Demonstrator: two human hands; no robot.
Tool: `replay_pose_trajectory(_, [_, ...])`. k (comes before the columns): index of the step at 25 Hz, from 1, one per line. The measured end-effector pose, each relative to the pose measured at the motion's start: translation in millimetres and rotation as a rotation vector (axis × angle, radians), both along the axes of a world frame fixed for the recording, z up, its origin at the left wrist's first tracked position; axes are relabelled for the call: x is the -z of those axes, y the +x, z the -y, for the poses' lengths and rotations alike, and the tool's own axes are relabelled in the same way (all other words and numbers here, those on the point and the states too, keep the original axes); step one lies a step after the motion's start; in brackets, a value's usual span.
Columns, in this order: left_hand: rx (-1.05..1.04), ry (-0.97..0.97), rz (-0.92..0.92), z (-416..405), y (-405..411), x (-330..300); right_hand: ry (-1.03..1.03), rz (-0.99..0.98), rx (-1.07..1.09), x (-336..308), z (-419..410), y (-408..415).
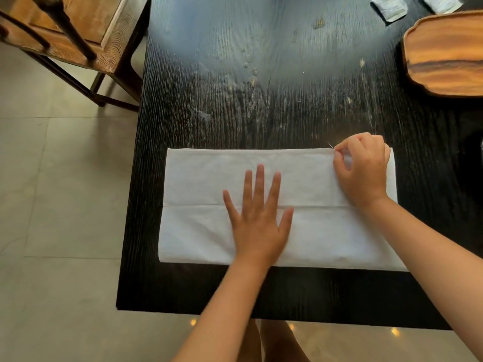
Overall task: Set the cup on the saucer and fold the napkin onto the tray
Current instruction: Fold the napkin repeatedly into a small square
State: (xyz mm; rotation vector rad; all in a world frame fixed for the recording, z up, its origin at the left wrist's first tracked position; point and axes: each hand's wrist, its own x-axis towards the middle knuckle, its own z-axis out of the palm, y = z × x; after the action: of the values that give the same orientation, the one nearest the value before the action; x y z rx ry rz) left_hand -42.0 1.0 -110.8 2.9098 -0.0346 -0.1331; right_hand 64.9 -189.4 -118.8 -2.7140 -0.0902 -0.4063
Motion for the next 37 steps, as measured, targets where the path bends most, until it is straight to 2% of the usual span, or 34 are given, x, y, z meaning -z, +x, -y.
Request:
replay_pose_trajectory(4, [0.041,0.075,-0.077,-35.1,-21.7,16.2,-0.017,-0.013,-0.001,0.4,-1.2,-0.1])
replay_pose_trajectory(9, [-0.104,0.064,-0.106,-130.0,-41.0,14.3,-0.02,-0.036,0.018,-1.9,-1.4,-1.4])
replay_pose_trajectory(12, [-0.105,0.066,-0.118,-134.1,-41.4,13.5,-0.009,-0.051,0.008,-5.4,-3.3,-1.3])
replay_pose_trajectory(16, [-0.108,0.07,-0.114,-132.4,-40.9,12.8,-0.154,-0.143,0.187,-17.8,-32.2,-15.2])
replay_pose_trajectory(17, [-0.112,0.067,-0.109,-133.3,-41.2,13.2,-0.164,-0.161,0.148,-19.0,-52.9,-25.7])
replay_pose_trajectory(20, [-0.107,0.071,-0.094,-132.0,-41.2,12.6,-0.242,-0.262,-0.154,-6.4,-110.7,-60.9])
replay_pose_trajectory(22, [-0.102,0.066,-0.092,-131.3,-40.6,12.4,-0.311,-0.379,-0.215,-0.3,-99.6,-62.7])
replay_pose_trajectory(28, [-0.101,0.069,-0.095,-130.5,-40.5,11.3,-0.379,-0.445,0.057,-11.7,45.5,-40.6])
replay_pose_trajectory(30, [-0.101,0.07,-0.095,-130.2,-39.9,10.8,-0.395,-0.463,0.135,-18.6,46.5,-40.1])
replay_pose_trajectory(32, [-0.103,0.071,-0.095,-130.4,-40.3,10.6,-0.308,-0.404,0.209,-25.1,5.2,-52.9])
replay_pose_trajectory(34, [-0.1,0.07,-0.089,-130.4,-40.4,10.9,-0.213,-0.337,0.049,-27.6,-59.0,-88.2])
replay_pose_trajectory(37, [-0.095,0.07,-0.082,-131.0,-40.2,11.5,-0.255,-0.358,-0.283,-14.2,-135.3,-150.9])
